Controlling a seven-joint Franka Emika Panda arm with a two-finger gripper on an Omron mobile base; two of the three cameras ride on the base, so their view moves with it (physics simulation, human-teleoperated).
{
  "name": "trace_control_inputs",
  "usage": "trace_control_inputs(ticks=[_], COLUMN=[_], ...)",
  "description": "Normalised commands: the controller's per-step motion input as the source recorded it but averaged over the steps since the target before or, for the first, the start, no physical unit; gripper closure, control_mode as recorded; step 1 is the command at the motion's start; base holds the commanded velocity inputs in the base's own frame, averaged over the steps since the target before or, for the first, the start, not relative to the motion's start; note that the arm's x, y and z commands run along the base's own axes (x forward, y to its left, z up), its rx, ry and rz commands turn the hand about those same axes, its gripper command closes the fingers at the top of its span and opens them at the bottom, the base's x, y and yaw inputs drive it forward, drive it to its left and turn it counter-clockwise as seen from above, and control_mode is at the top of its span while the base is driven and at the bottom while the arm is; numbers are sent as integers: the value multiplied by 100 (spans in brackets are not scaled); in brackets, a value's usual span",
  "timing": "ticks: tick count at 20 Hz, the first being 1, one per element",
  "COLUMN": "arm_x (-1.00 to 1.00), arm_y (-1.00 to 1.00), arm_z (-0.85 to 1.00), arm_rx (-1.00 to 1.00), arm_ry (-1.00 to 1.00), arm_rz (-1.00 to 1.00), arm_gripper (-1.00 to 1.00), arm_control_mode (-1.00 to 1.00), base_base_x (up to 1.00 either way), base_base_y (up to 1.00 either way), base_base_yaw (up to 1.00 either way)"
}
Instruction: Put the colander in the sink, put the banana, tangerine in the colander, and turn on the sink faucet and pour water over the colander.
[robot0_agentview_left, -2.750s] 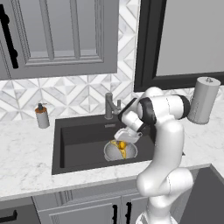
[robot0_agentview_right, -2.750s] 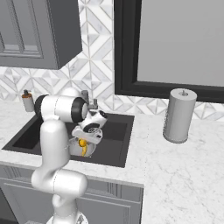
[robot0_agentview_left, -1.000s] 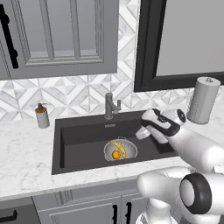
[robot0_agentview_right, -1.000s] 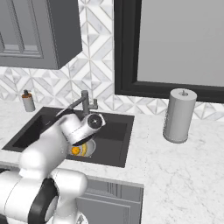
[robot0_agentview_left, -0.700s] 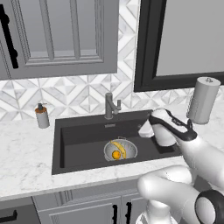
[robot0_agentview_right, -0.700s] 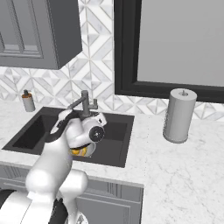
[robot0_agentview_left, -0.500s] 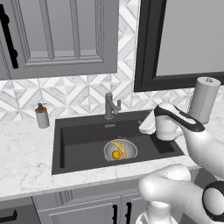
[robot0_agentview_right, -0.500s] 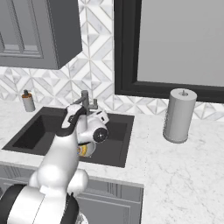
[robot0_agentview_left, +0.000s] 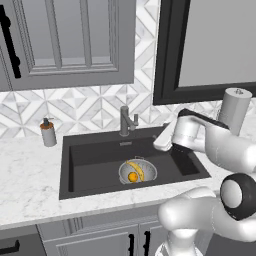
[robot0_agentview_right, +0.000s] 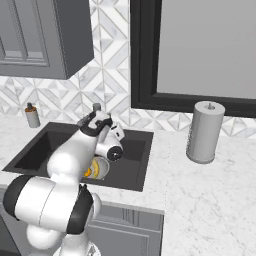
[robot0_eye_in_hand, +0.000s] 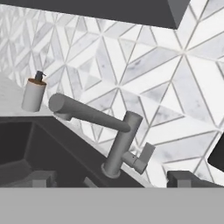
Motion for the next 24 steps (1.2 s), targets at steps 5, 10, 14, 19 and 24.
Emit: trace_control_inputs(ticks=[5, 10, 14, 19, 24], arm_x=[47, 27, 35, 25, 25], arm_y=[-6, 1, 0, 0, 4], arm_z=[5, -1, 11, 15, 4], arm_rx=[0, 1, 3, 8, 8], arm_ry=[6, 4, 3, 6, 0], arm_rz=[0, 0, 0, 0, 0], arm_gripper=[-100, -100, -100, -100, -100], arm_control_mode=[-100, -100, -100, -100, -100], base_base_x=[0, 0, 0, 0, 0], base_base_y=[0, 0, 0, 0, 0], base_base_yaw=[0, 0, 0, 0, 0])
